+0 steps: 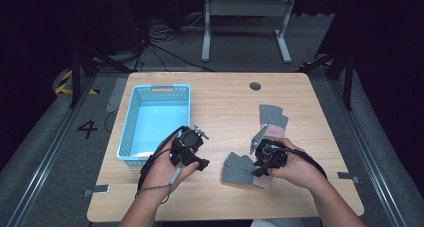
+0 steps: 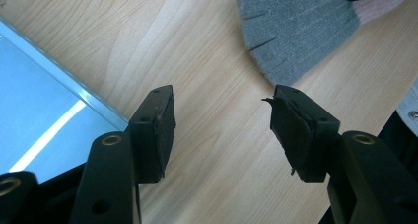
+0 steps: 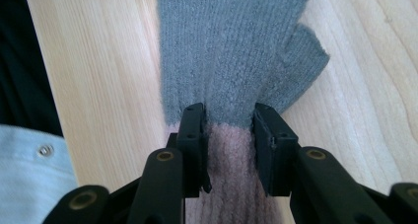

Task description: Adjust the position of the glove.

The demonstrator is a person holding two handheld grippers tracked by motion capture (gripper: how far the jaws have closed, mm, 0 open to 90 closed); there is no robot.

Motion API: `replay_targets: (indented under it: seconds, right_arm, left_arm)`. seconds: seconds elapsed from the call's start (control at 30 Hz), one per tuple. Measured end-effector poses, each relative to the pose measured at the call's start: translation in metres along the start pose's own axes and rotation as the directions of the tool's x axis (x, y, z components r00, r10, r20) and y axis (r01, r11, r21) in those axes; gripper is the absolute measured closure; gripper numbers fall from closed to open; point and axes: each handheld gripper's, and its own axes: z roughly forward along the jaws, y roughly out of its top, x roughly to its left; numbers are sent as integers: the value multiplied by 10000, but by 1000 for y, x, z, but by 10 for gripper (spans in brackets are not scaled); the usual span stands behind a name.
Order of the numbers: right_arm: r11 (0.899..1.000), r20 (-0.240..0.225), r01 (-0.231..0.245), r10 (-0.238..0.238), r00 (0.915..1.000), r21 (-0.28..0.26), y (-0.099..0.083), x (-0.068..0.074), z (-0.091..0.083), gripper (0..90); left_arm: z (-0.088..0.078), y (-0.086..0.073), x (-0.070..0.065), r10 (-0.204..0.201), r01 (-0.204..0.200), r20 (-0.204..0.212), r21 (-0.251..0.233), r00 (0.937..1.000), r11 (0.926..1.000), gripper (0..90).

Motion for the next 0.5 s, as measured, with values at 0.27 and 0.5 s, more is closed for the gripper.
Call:
replay_targets:
  seconds: [0.27,0.5]
  right_arm:
    - [9956,-118,941,-941,9955,18,-8,-6,4,675]
    - [9950,-62,997,-997,9950,100,-11,-8,9,649]
  left_arm:
    - [2,1,0,3,-3,56,62,10000,10000,432]
    - [2,4,-1,89,-90,97,28,9999,10000,432]
